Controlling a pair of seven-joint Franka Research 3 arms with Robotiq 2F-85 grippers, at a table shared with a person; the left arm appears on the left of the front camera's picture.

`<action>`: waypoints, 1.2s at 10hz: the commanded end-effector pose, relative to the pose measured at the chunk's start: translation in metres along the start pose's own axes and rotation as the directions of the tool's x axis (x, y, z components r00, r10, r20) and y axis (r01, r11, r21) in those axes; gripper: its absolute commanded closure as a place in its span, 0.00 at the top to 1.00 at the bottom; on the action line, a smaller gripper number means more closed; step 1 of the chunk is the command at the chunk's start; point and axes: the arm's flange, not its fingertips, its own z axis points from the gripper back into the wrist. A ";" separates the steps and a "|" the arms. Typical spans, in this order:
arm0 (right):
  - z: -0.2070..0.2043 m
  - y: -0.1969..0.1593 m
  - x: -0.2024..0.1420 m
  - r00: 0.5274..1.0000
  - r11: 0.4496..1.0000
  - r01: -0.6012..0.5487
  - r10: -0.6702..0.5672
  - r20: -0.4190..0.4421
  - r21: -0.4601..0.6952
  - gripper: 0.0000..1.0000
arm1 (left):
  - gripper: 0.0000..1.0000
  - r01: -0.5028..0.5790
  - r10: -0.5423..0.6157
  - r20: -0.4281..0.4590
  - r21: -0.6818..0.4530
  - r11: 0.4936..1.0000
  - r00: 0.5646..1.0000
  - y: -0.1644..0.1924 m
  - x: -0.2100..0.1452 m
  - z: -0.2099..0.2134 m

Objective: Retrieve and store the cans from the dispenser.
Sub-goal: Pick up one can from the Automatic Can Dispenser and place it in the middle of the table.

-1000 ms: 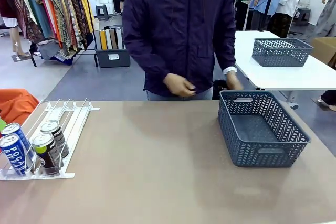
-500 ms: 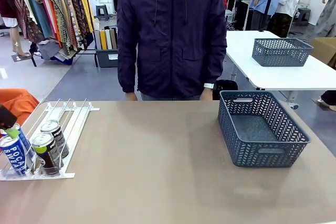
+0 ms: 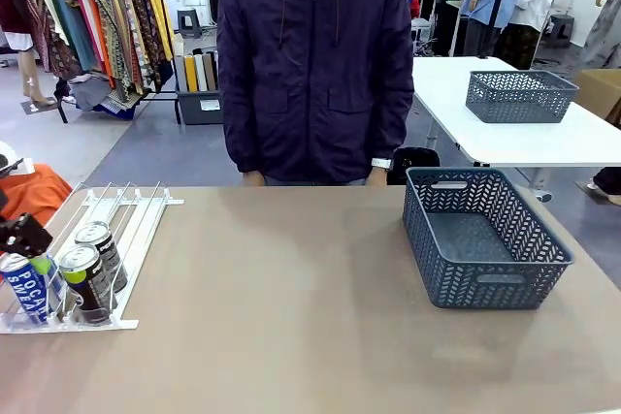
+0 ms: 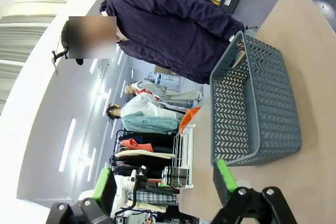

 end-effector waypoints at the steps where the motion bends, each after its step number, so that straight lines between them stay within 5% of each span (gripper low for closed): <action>1: 0.001 0.005 0.003 1.000 1.000 0.007 -0.007 0.000 0.009 1.00 | 1.00 -0.060 0.060 0.014 0.054 0.997 0.998 0.002 0.003 -0.012; 7: 0.001 0.005 0.003 1.000 1.000 0.007 -0.007 0.000 0.009 1.00 | 1.00 -0.099 0.097 0.030 0.081 0.992 0.995 0.005 0.006 -0.014; 8: 0.001 0.005 0.003 1.000 1.000 0.007 -0.007 0.000 0.009 1.00 | 0.44 -0.103 0.100 0.038 0.085 0.991 0.994 0.005 0.006 -0.014; 9: 0.001 0.005 0.003 1.000 1.000 0.007 -0.007 0.000 0.009 1.00 | 0.00 -0.102 0.100 0.026 0.086 0.991 0.995 0.005 0.007 -0.014; 12: 0.001 0.005 0.003 1.000 1.000 0.007 -0.007 0.000 0.009 1.00 | 0.00 -0.090 0.089 0.020 0.087 0.992 0.996 0.002 0.007 -0.016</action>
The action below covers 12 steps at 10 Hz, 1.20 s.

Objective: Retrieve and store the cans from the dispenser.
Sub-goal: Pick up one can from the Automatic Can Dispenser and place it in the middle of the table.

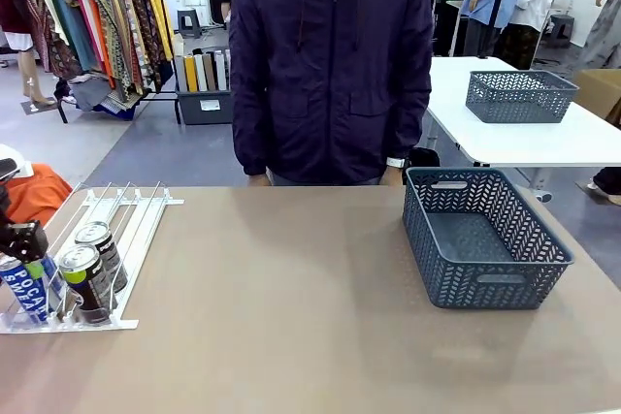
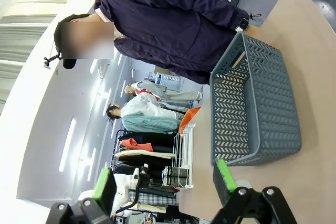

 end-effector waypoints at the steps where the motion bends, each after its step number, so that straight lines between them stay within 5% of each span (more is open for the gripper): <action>1: 0.001 0.005 0.003 1.000 1.000 0.007 -0.007 0.000 0.009 1.00 | 0.00 -0.010 0.010 0.001 0.028 1.000 1.000 -0.002 -0.005 -0.003; 5: 0.001 0.005 0.003 1.000 1.000 0.007 -0.007 0.000 0.009 1.00 | 0.00 0.014 -0.015 0.028 0.034 0.999 0.999 -0.006 -0.009 0.007; 9: 0.001 0.005 0.003 1.000 1.000 0.007 -0.007 0.000 0.009 1.00 | 0.00 0.110 -0.113 0.094 0.038 0.993 0.989 -0.014 -0.062 0.092; 12: 0.001 0.005 0.003 1.000 1.000 0.007 -0.007 0.000 0.009 1.00 | 0.00 0.121 -0.133 0.312 0.057 0.991 0.941 -0.009 -0.106 0.166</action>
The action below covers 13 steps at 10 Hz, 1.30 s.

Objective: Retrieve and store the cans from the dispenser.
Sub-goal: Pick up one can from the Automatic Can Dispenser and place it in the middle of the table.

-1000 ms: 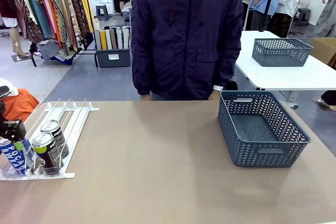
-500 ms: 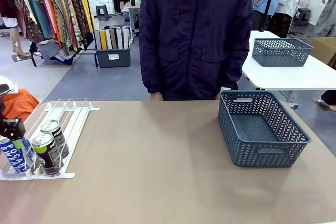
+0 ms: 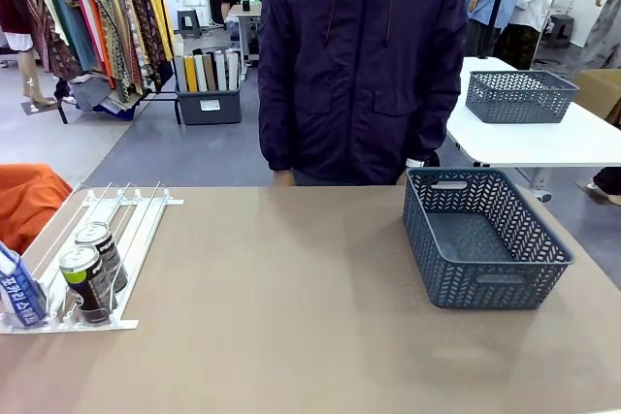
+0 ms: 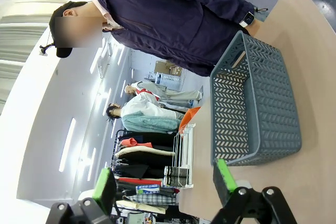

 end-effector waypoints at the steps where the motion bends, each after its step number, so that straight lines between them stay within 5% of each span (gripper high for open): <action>1: 0.001 0.006 0.003 1.000 1.000 0.007 -0.007 0.002 0.009 1.00 | 0.00 0.007 -0.004 0.148 -0.017 1.000 0.989 0.008 -0.009 0.026; 4: 0.001 0.006 0.003 1.000 1.000 0.007 -0.007 0.002 0.009 1.00 | 0.00 -0.035 0.045 0.112 -0.095 0.995 0.993 0.015 -0.002 0.024; 5: 0.001 0.006 0.003 1.000 1.000 0.007 -0.007 0.002 0.009 1.00 | 0.00 -0.012 0.016 0.151 -0.023 1.000 0.988 0.007 -0.014 0.041; 9: 0.001 0.006 0.003 1.000 1.000 0.007 -0.007 0.002 0.009 1.00 | 0.00 -0.018 0.022 0.132 -0.035 0.999 0.991 0.009 -0.012 0.035; 11: 0.001 0.006 0.003 1.000 1.000 0.007 -0.007 0.002 0.009 1.00 | 0.00 0.041 -0.024 0.122 -0.134 0.990 0.992 -0.036 0.019 0.027; 13: 0.001 0.006 0.003 1.000 1.000 0.007 -0.007 0.002 0.009 1.00 | 0.00 0.113 -0.097 0.109 -0.150 0.982 0.989 -0.124 0.058 0.013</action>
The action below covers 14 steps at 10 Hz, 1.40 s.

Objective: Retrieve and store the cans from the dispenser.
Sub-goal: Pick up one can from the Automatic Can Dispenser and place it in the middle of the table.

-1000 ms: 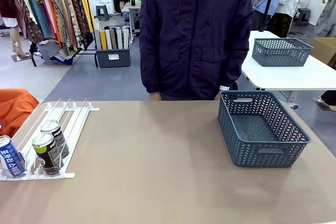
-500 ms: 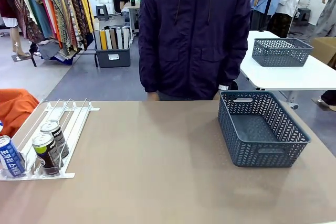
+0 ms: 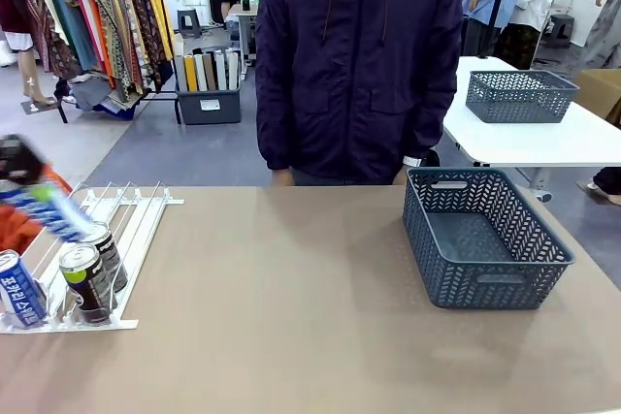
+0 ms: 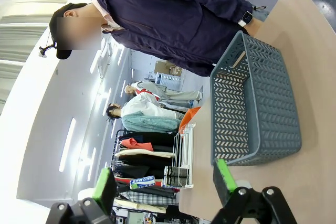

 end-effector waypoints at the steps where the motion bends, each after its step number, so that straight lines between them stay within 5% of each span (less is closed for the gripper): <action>1: 0.001 0.005 0.003 1.000 1.000 0.007 -0.007 0.001 0.009 1.00 | 0.00 0.069 -0.069 -0.054 -0.015 0.998 0.996 -0.075 0.049 -0.032; 3: 0.001 0.005 0.003 1.000 1.000 0.007 -0.007 0.001 0.009 1.00 | 0.00 0.141 -0.147 -0.145 -0.048 0.989 0.978 -0.163 0.061 -0.086; 7: 0.001 0.005 0.003 1.000 1.000 0.007 -0.007 0.001 0.009 1.00 | 0.00 0.226 -0.219 -0.136 0.043 0.973 0.966 -0.315 0.048 -0.197; 10: 0.001 0.005 0.003 1.000 1.000 0.007 -0.007 0.001 0.009 1.00 | 0.00 0.282 -0.285 -0.301 -0.054 0.958 0.910 -0.339 0.045 -0.256; 14: 0.001 0.005 0.003 1.000 1.000 0.007 -0.007 0.001 0.009 1.00 | 0.00 0.289 -0.284 -0.273 -0.023 0.957 0.919 -0.335 0.047 -0.269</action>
